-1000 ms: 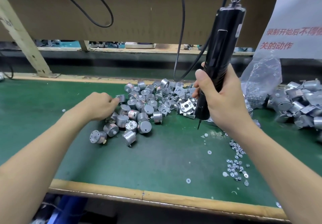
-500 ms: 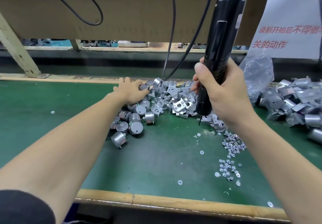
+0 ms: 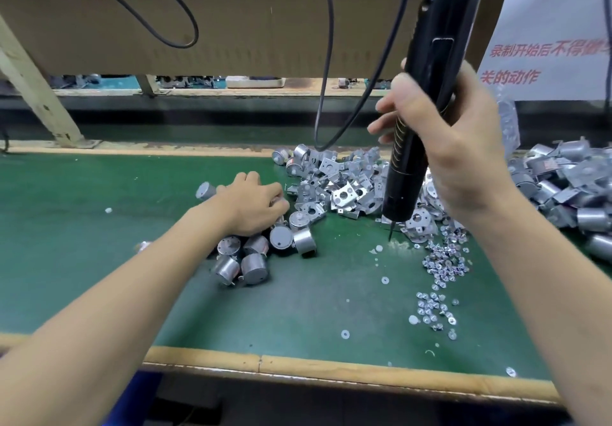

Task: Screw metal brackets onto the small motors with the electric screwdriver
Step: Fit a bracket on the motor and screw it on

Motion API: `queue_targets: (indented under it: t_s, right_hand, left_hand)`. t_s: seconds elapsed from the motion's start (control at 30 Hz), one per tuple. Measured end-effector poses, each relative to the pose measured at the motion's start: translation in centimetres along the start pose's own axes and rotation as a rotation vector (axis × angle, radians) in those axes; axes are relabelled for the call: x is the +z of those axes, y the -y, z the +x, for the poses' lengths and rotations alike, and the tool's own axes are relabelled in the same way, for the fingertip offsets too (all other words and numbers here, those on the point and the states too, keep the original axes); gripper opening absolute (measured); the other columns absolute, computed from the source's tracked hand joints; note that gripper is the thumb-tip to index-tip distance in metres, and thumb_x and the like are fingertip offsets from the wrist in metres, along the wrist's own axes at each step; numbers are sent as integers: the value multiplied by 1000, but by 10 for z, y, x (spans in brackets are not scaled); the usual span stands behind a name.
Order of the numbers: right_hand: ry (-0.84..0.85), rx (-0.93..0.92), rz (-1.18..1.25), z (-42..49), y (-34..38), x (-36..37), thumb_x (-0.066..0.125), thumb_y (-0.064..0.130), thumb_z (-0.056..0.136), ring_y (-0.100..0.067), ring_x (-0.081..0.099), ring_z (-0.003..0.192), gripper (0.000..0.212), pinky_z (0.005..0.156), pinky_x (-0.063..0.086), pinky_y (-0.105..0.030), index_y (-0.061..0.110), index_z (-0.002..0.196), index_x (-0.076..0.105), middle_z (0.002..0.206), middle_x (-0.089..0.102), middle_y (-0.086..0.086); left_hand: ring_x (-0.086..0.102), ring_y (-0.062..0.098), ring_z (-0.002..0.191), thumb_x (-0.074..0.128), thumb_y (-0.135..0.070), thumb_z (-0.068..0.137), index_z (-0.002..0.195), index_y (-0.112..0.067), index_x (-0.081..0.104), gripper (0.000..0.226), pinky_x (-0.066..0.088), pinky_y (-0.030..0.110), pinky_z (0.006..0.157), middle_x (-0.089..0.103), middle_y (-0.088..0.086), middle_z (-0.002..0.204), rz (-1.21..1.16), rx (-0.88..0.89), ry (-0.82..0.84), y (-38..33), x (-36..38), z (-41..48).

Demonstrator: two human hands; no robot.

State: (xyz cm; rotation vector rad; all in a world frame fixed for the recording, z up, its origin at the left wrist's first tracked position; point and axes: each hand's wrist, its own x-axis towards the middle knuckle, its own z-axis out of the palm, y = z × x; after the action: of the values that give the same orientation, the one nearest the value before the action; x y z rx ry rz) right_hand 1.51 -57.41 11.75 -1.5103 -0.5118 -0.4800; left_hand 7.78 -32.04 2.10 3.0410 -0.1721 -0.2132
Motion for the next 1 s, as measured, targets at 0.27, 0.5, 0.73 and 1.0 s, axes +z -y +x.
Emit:
queue_targets:
  t_s: [0.27, 0.5, 0.73, 1.0]
  right_hand:
    - [-45, 23, 37, 9, 20, -12, 62, 30, 99, -27, 71, 77, 21, 72, 58, -41, 13, 108, 54, 89, 70, -6]
    - [-83, 53, 33, 9, 24, -13, 51, 44, 101, -21, 59, 62, 37, 60, 50, -35, 7, 104, 55, 77, 62, -3]
    - [-42, 134, 105, 7, 21, -15, 37, 57, 98, -21, 49, 54, 51, 53, 43, -31, 12, 84, 60, 69, 56, -5]
    - [-81, 124, 99, 7, -1, -22, 33, 50, 102, -21, 50, 51, 50, 51, 44, -30, 11, 83, 59, 66, 56, -5]
  left_hand:
    - [33, 28, 128, 28, -56, 99, 128, -32, 53, 45, 34, 52, 99, 44, 1, 137, -71, -23, -381, -37, 9, -65]
    - [46, 32, 102, 55, -58, 87, 103, -22, 69, 41, 40, 46, 81, 56, 3, 108, -177, 157, -775, -59, 48, -143]
    - [60, 22, 74, 47, -62, 86, 87, -17, 69, 50, 51, 34, 65, 58, -2, 83, -216, 290, -523, -76, 65, -144]
    - [52, 10, 65, 64, -65, 75, 96, -28, 59, 43, 47, 33, 59, 44, -19, 68, -407, 229, -449, -99, 65, -136]
